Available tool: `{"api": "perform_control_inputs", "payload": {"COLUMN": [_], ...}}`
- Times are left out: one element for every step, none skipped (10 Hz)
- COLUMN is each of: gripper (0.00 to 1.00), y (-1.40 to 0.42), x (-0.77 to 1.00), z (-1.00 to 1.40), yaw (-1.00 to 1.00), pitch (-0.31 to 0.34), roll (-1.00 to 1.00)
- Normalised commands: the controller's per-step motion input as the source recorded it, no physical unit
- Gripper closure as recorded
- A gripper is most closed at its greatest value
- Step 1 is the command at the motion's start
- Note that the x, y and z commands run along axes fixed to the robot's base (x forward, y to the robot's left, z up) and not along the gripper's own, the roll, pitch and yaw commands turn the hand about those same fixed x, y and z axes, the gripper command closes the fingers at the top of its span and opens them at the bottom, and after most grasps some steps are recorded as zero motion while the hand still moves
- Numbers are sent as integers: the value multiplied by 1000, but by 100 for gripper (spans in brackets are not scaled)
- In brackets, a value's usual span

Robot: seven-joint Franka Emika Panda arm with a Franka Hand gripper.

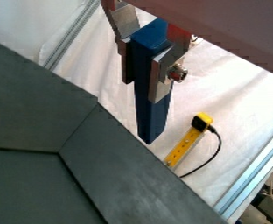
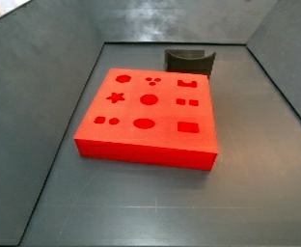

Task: Pick up the rectangle object. Move up. Place the rectangle object on the fixture. Regrasp the rectangle object. Move to above the board. Insert the rectangle object.
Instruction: Move to above the board.

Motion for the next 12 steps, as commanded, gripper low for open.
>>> {"api": "perform_control_inputs", "payload": {"gripper": [100,100,100,100,100,100,100,100,100,100,100,100], "y": [-4,-6,-1000,-1000,-1000,-1000,-1000,-1000,-1000,-807,-390,-199], "x": [-56,-34,-418,-413,-441,-447,-465,-468,-505,-424,-247,-152], "z": [552,370,186,163,181,172,171,172,176,144,67,35], "yaw": [56,67,-97,-96,-100,-102,-109,-110,-114,-114,-115,-111], "pitch": [93,92,-23,-29,-32,-31,-27,-25,-15,-13,-8,-3], "roll": [-53,-51,-1000,-1000,-1000,-1000,-1000,-1000,-1000,-1000,-1000,-1000]}}
